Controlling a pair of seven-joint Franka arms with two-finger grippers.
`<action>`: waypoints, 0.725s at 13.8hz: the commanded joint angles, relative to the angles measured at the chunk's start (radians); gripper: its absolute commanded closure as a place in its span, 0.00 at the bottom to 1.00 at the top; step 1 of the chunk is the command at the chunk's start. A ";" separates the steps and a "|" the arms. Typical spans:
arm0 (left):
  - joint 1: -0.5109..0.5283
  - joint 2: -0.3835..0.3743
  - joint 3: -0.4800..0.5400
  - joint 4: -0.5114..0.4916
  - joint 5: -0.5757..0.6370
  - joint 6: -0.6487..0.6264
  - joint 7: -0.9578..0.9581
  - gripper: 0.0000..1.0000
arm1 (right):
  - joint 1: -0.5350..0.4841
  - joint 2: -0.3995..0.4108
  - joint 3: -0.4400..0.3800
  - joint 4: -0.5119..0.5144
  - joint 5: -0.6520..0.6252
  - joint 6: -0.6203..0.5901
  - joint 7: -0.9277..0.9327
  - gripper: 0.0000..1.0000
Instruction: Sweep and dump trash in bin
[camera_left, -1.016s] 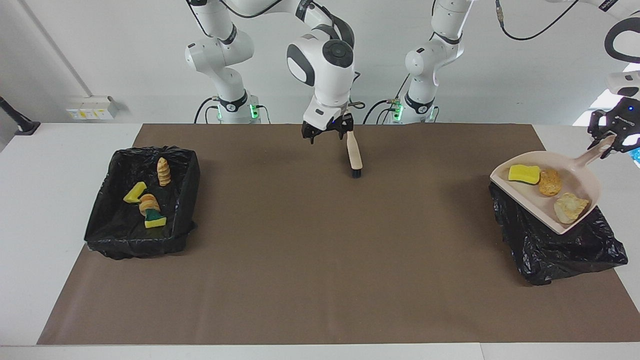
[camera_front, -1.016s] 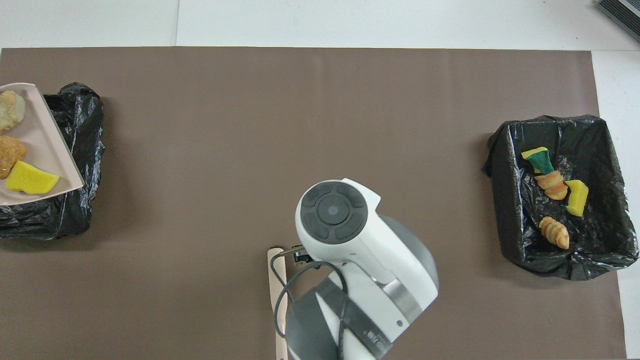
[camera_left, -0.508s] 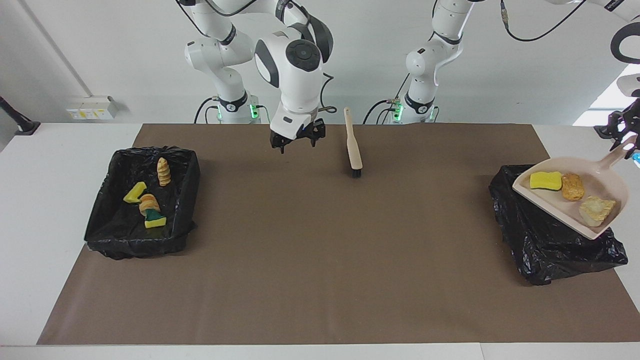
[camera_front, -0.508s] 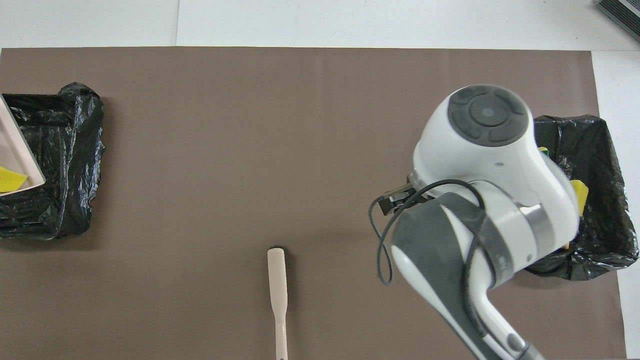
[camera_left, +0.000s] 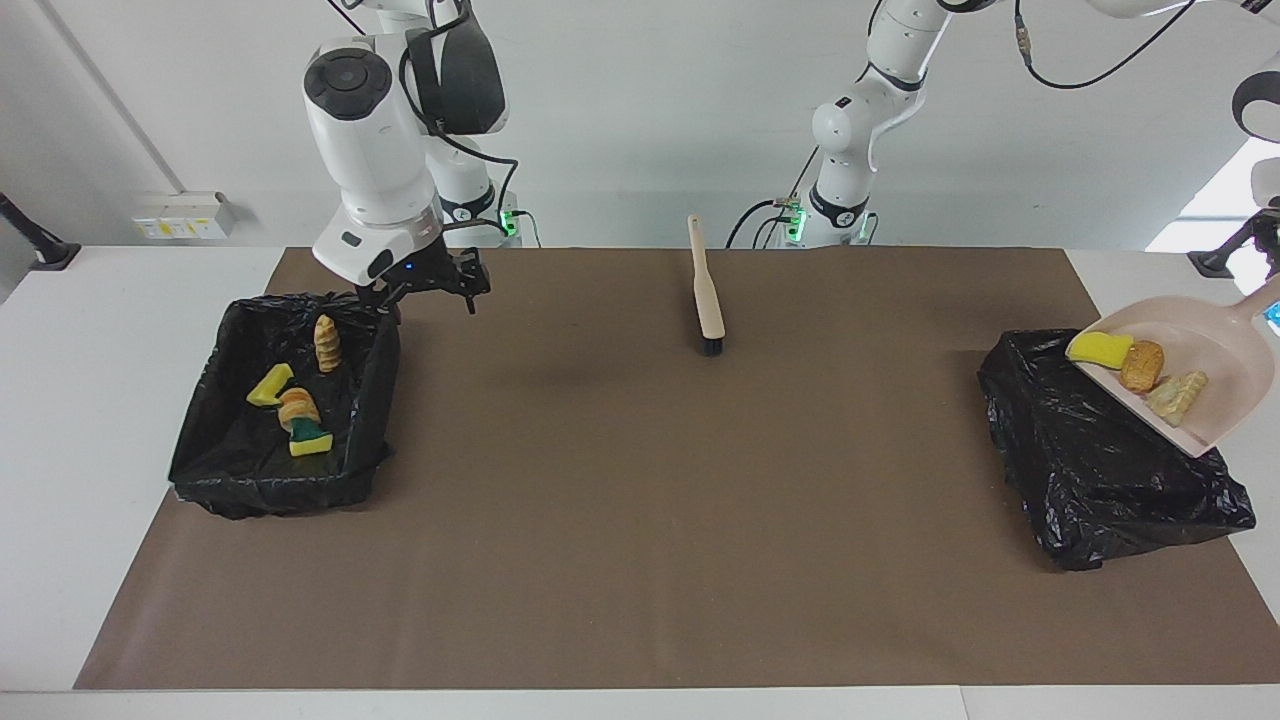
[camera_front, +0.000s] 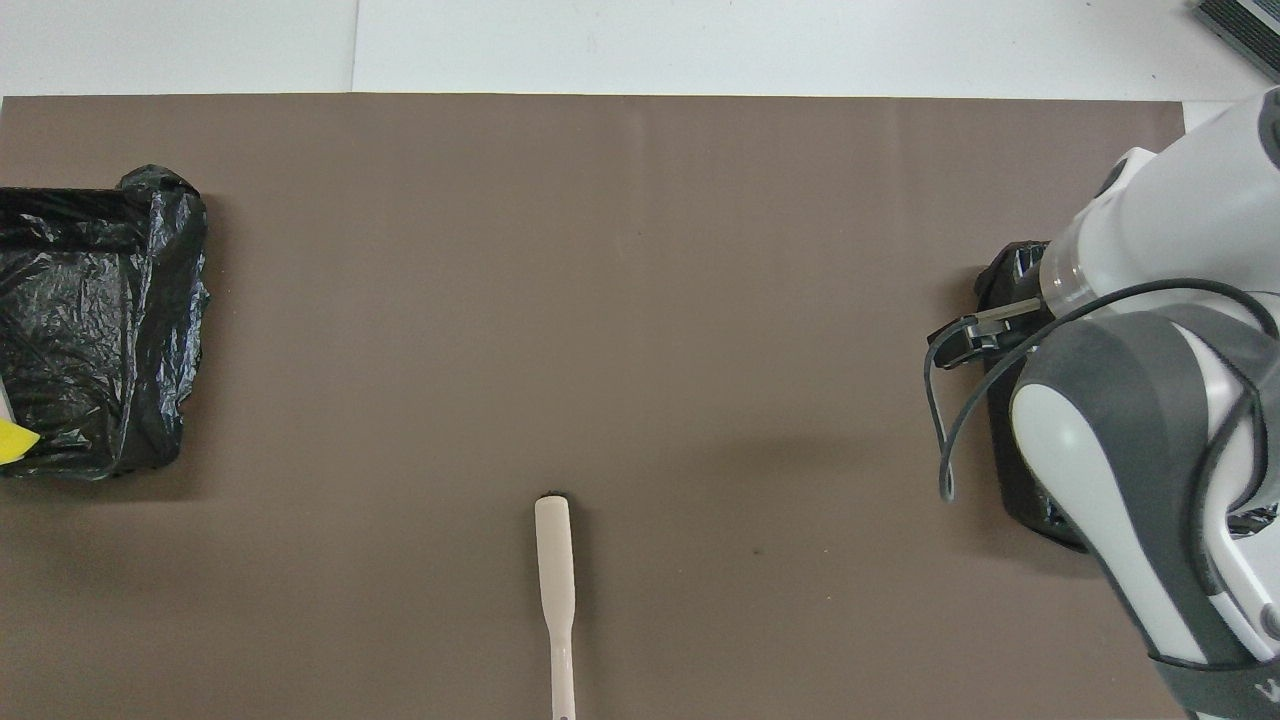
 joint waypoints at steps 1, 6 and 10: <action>-0.037 0.023 -0.003 0.064 0.044 -0.052 -0.008 1.00 | -0.017 -0.006 -0.033 0.038 -0.039 0.014 -0.048 0.00; -0.124 0.091 -0.003 0.169 0.154 -0.047 -0.032 1.00 | 0.120 -0.066 -0.280 0.075 0.054 -0.017 -0.082 0.00; -0.163 0.091 -0.003 0.202 0.259 -0.029 -0.040 1.00 | 0.114 -0.146 -0.288 0.052 0.094 -0.097 -0.033 0.00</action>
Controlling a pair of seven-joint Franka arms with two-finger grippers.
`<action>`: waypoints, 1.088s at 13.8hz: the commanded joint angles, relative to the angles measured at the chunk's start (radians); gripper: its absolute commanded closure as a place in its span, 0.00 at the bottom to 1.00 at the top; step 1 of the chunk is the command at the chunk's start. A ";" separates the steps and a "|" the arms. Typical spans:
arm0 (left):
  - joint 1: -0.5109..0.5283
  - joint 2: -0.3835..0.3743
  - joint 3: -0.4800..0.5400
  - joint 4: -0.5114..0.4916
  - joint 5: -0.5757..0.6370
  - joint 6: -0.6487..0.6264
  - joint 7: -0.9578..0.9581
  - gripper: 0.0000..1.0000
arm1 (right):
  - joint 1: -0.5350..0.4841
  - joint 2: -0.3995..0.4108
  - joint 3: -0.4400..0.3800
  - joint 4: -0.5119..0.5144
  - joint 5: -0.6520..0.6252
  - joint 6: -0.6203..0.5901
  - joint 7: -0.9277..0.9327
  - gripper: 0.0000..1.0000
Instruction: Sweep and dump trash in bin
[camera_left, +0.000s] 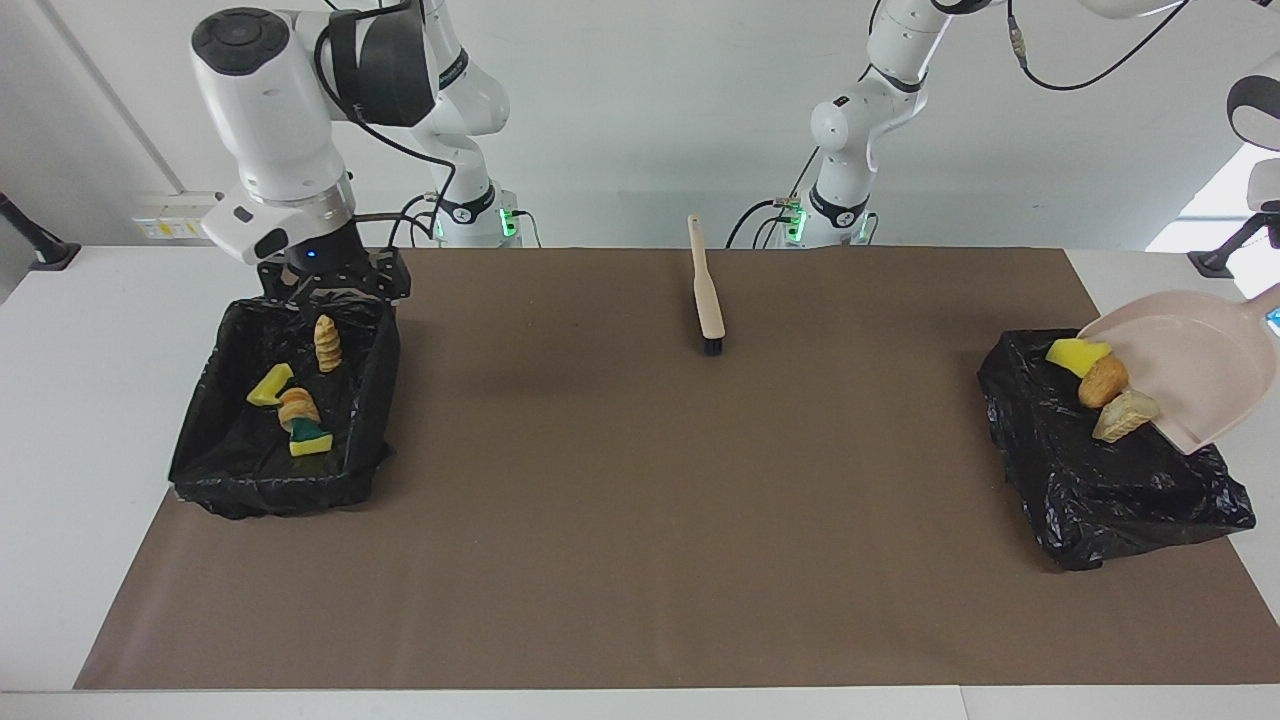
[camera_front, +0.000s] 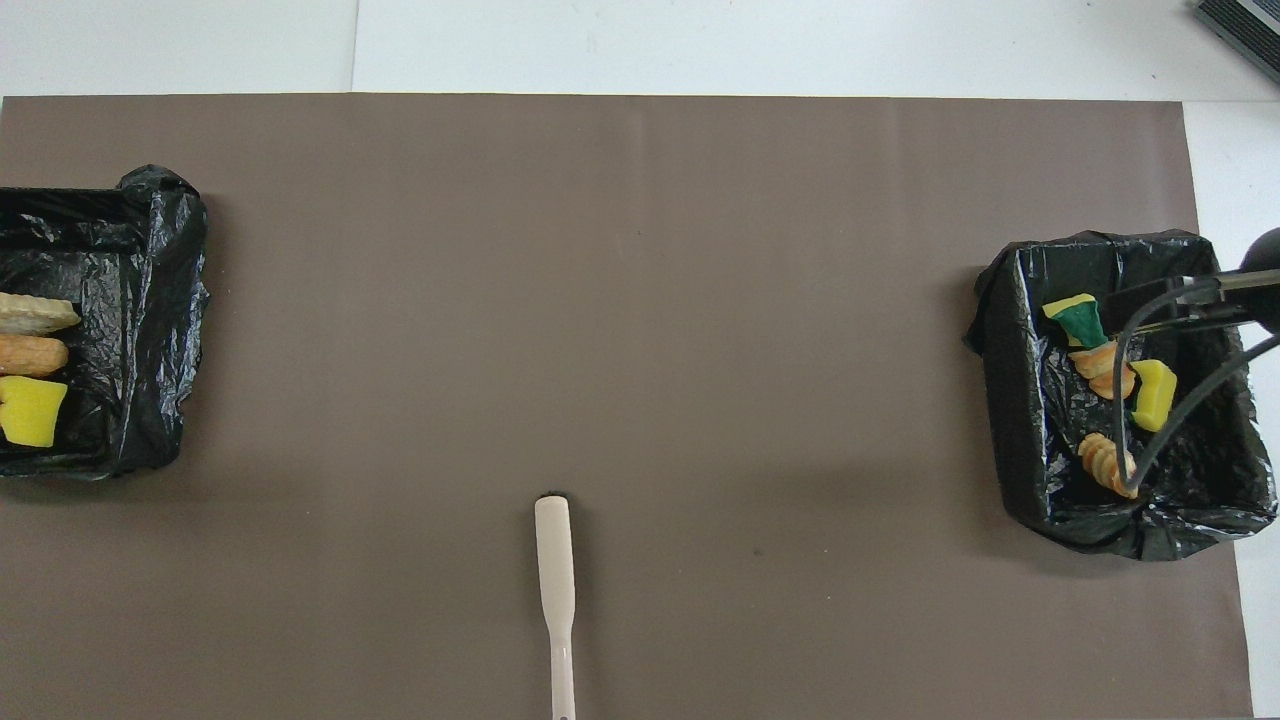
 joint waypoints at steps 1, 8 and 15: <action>-0.040 0.016 0.012 0.068 0.083 -0.015 -0.010 1.00 | 0.004 -0.046 -0.003 -0.026 0.024 -0.029 0.035 0.00; -0.122 -0.001 0.009 0.119 0.088 -0.016 -0.097 1.00 | -0.001 -0.058 -0.003 -0.037 0.045 -0.052 0.067 0.00; -0.159 -0.041 0.007 0.105 0.112 -0.038 -0.109 1.00 | -0.001 -0.066 -0.003 -0.037 0.047 -0.115 0.069 0.00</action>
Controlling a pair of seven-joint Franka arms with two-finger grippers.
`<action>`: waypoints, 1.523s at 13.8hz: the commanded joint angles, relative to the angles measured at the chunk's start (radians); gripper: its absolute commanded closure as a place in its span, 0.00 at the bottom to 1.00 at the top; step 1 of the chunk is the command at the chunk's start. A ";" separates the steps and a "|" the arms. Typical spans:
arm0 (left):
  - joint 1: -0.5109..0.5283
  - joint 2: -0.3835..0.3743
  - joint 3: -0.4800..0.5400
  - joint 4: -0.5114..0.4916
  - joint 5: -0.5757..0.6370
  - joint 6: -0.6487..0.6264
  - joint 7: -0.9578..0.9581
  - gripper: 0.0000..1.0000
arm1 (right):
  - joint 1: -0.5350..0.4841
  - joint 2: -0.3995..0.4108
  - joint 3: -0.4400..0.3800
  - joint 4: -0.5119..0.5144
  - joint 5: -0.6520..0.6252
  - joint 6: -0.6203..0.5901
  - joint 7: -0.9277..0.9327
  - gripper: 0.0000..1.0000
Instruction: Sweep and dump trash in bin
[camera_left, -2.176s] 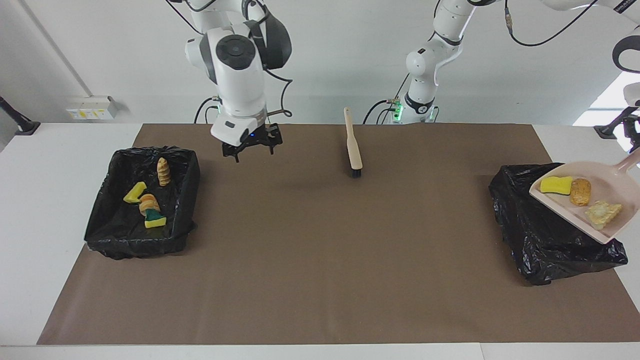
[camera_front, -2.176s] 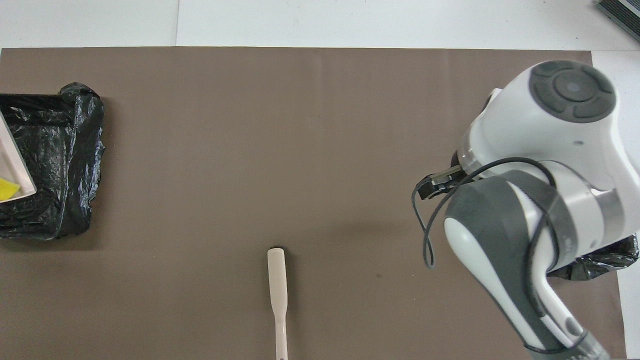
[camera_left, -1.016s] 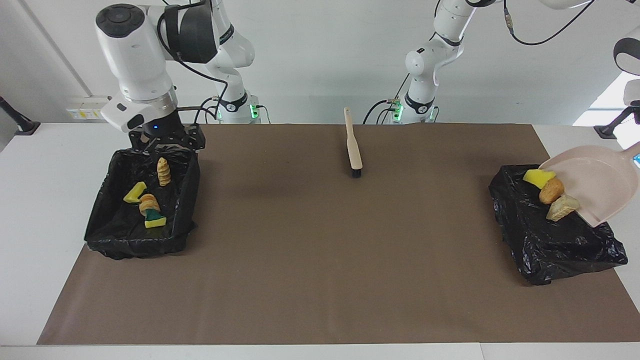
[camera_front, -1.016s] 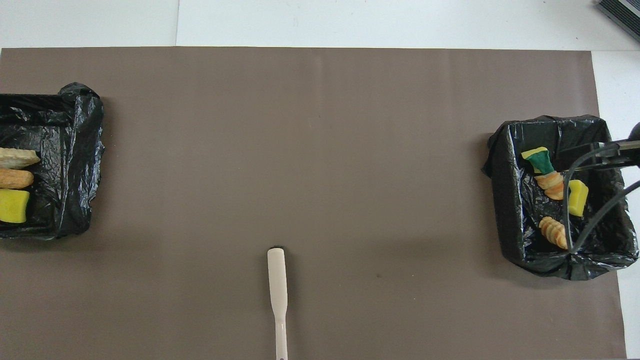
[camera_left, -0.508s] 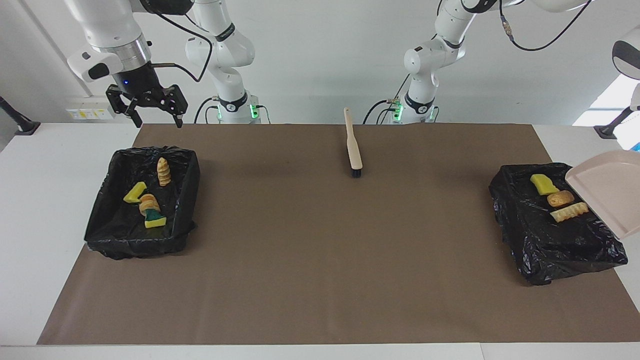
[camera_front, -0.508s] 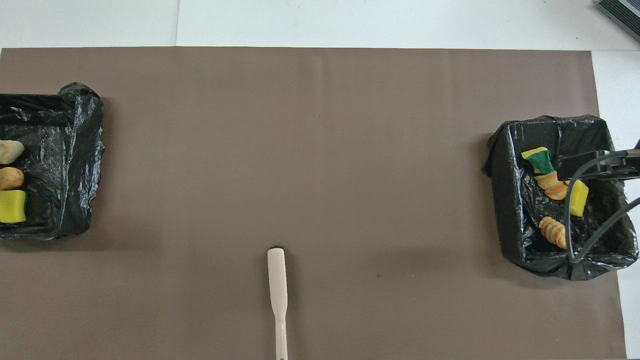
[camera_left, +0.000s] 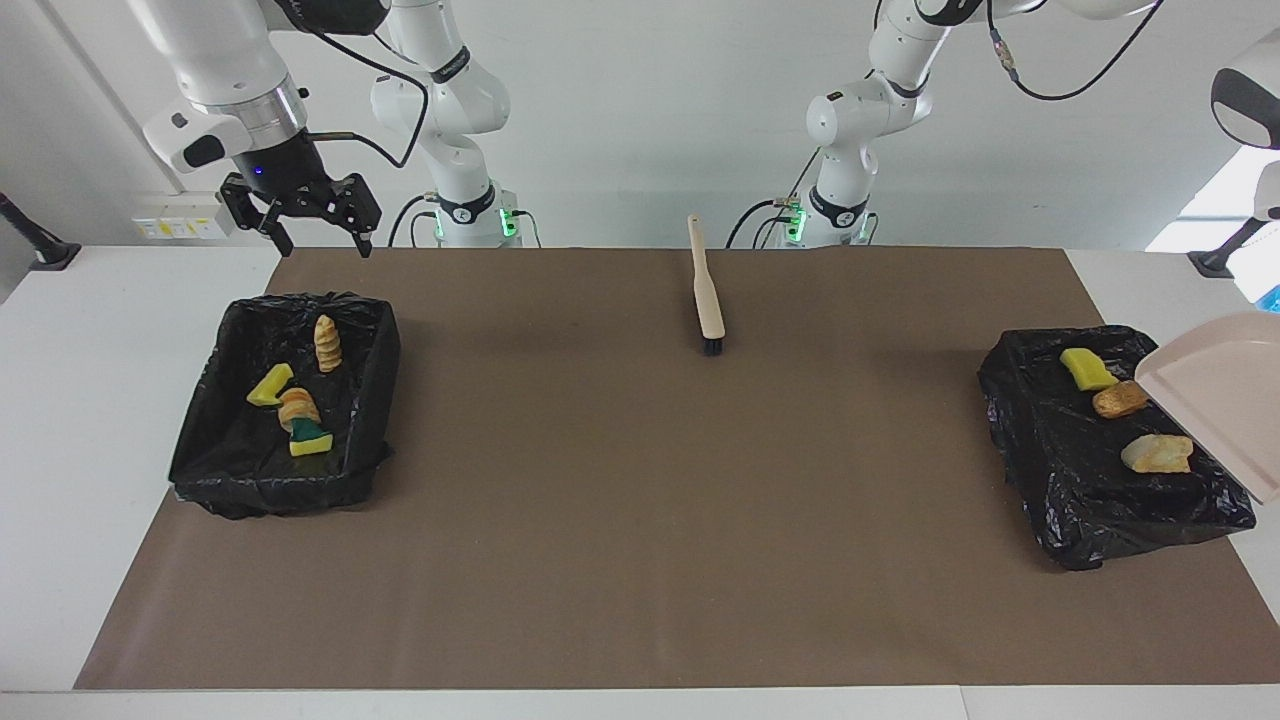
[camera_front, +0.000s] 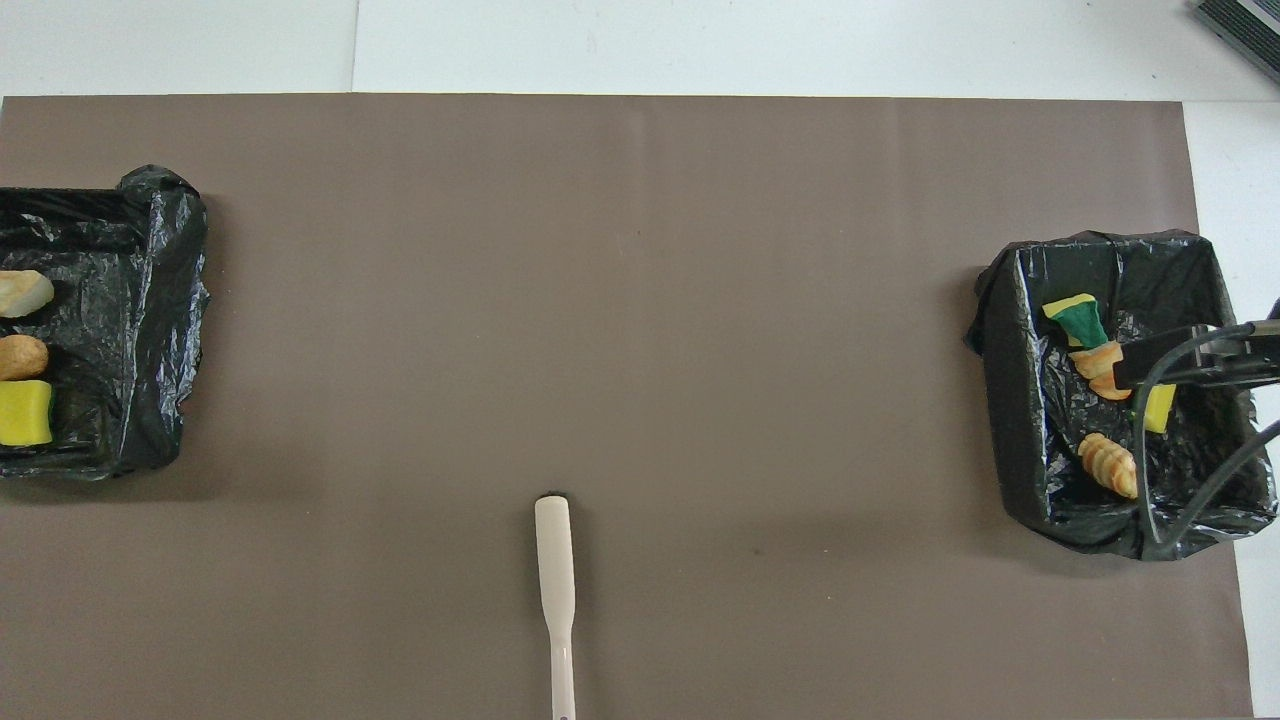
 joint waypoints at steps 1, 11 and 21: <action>-0.036 -0.013 0.013 -0.010 0.073 -0.026 -0.013 1.00 | -0.001 -0.019 -0.002 -0.020 0.018 -0.006 0.010 0.00; -0.143 -0.002 0.011 -0.173 0.506 -0.023 -0.186 1.00 | -0.001 -0.019 -0.002 -0.020 0.018 -0.006 0.010 0.00; -0.195 -0.002 0.011 -0.123 0.367 -0.099 -0.228 1.00 | -0.001 -0.019 -0.002 -0.020 0.018 -0.006 0.010 0.00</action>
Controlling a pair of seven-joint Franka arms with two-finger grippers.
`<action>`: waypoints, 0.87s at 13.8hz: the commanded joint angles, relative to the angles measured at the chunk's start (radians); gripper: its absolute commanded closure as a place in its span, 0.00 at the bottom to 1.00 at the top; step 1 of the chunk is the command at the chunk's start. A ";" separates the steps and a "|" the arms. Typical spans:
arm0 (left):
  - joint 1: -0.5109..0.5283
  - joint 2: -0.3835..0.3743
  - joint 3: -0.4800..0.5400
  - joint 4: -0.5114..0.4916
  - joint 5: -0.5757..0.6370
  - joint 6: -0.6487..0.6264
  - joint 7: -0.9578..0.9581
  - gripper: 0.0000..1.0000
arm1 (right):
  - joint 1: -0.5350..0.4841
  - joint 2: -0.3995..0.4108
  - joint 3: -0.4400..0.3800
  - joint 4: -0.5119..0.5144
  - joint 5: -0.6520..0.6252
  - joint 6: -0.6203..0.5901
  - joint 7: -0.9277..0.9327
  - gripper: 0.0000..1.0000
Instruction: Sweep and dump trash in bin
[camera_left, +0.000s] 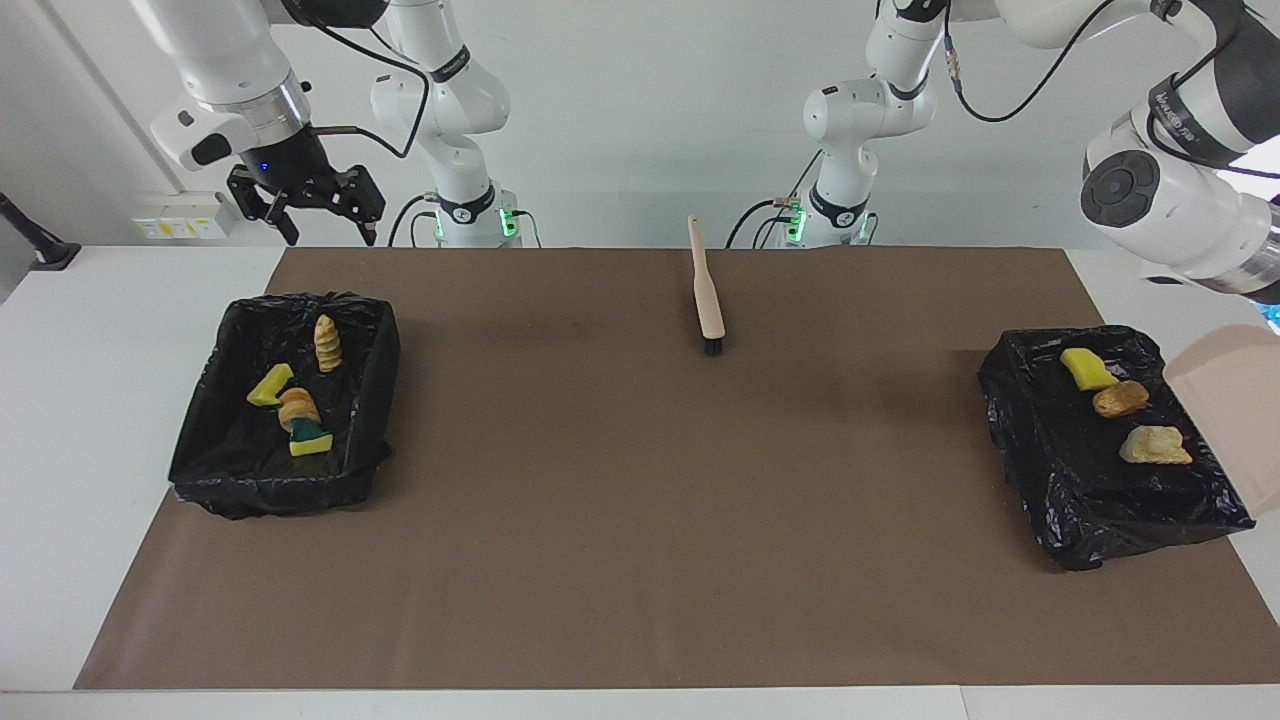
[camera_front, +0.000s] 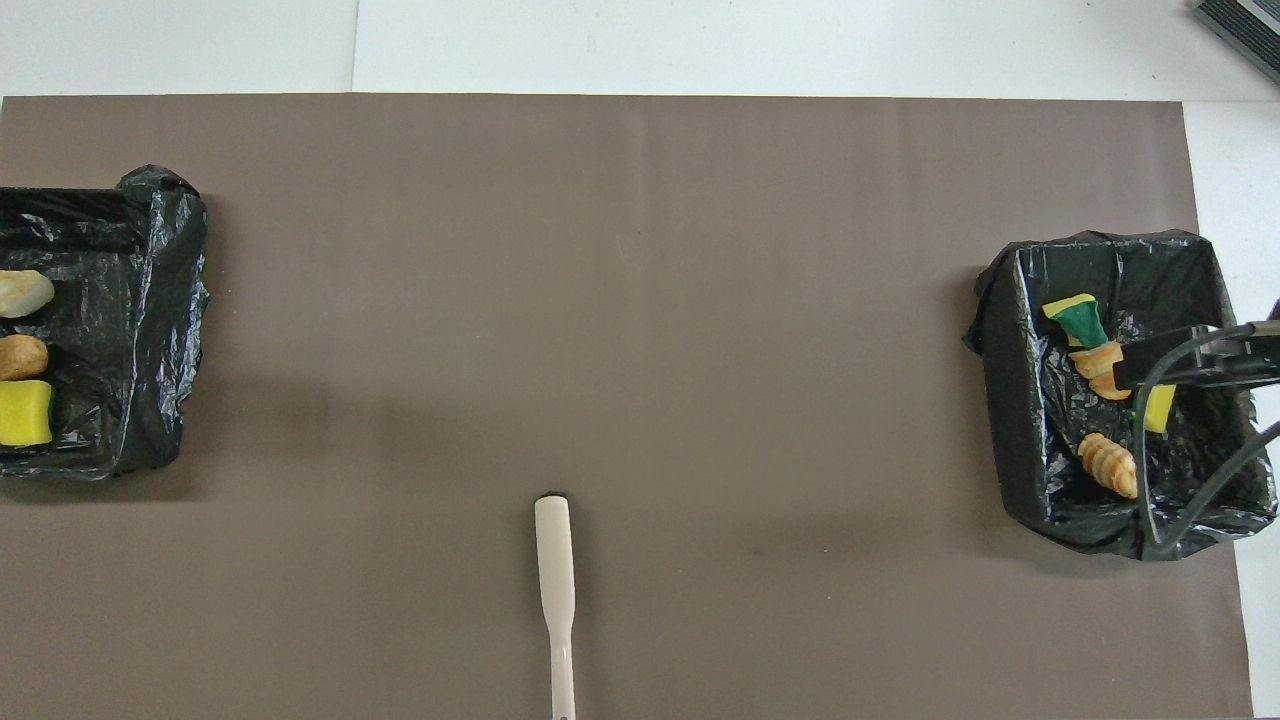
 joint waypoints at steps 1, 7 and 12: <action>-0.002 -0.019 0.011 0.059 -0.145 -0.032 0.013 1.00 | -0.003 -0.019 -0.002 -0.018 0.018 -0.006 0.010 0.00; 0.099 -0.031 0.031 0.132 -0.574 -0.044 0.100 1.00 | -0.001 -0.019 -0.002 -0.020 0.018 -0.006 0.010 0.00; 0.252 -0.100 0.031 0.096 -1.038 -0.108 0.100 1.00 | -0.003 -0.019 -0.002 -0.020 0.018 -0.006 0.010 0.00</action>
